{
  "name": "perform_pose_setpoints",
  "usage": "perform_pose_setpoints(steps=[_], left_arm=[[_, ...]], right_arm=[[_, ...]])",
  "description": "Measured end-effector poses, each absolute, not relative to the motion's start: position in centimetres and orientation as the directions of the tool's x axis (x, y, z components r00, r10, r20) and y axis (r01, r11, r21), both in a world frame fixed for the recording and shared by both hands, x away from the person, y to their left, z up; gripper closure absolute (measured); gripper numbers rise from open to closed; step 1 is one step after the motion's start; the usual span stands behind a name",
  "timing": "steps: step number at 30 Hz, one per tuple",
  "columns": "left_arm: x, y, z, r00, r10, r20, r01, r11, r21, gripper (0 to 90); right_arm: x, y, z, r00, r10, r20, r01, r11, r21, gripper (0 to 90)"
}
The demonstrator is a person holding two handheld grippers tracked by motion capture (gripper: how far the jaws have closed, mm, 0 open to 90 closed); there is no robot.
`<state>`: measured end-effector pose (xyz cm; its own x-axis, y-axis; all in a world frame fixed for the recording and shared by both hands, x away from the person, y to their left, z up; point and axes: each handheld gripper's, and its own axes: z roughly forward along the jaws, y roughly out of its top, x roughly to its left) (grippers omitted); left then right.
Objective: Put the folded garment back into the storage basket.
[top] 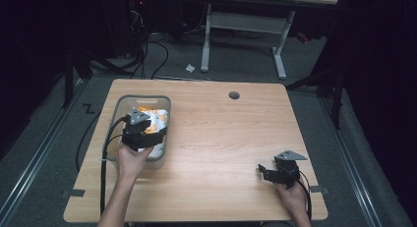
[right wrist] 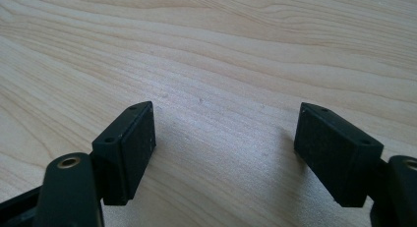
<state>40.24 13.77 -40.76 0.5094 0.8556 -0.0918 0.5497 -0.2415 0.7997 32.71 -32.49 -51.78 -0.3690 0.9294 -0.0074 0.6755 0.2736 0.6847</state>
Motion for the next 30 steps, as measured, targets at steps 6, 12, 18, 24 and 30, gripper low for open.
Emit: perform_pose_setpoints(steps=[6, 12, 18, 24, 30], left_arm=[[39.9, 13.1, -40.7, 0.530, 0.843, -0.094, 0.541, -0.251, 0.803, 34.8], [39.6, 12.4, -40.6, 0.545, 0.833, -0.100, 0.535, -0.254, 0.806, 34.7], [39.4, 11.8, -40.7, 0.552, 0.826, -0.110, 0.533, -0.249, 0.809, 36.0], [39.2, 11.0, -40.9, 0.572, 0.812, -0.116, 0.531, -0.258, 0.807, 36.1], [38.9, 10.3, -41.1, 0.584, 0.801, -0.128, 0.528, -0.255, 0.810, 35.9]], right_arm=[[32.7, -32.5, -51.8, -0.370, 0.929, -0.007, 0.675, 0.274, 0.685, 23.9], [32.7, -32.5, -51.8, -0.369, 0.929, -0.007, 0.675, 0.274, 0.685, 23.9], [32.7, -32.5, -51.8, -0.370, 0.929, -0.007, 0.675, 0.274, 0.685, 23.8], [32.7, -32.5, -51.8, -0.369, 0.929, -0.007, 0.676, 0.274, 0.685, 23.9], [32.7, -32.5, -51.8, -0.369, 0.929, -0.007, 0.676, 0.274, 0.685, 23.8]])
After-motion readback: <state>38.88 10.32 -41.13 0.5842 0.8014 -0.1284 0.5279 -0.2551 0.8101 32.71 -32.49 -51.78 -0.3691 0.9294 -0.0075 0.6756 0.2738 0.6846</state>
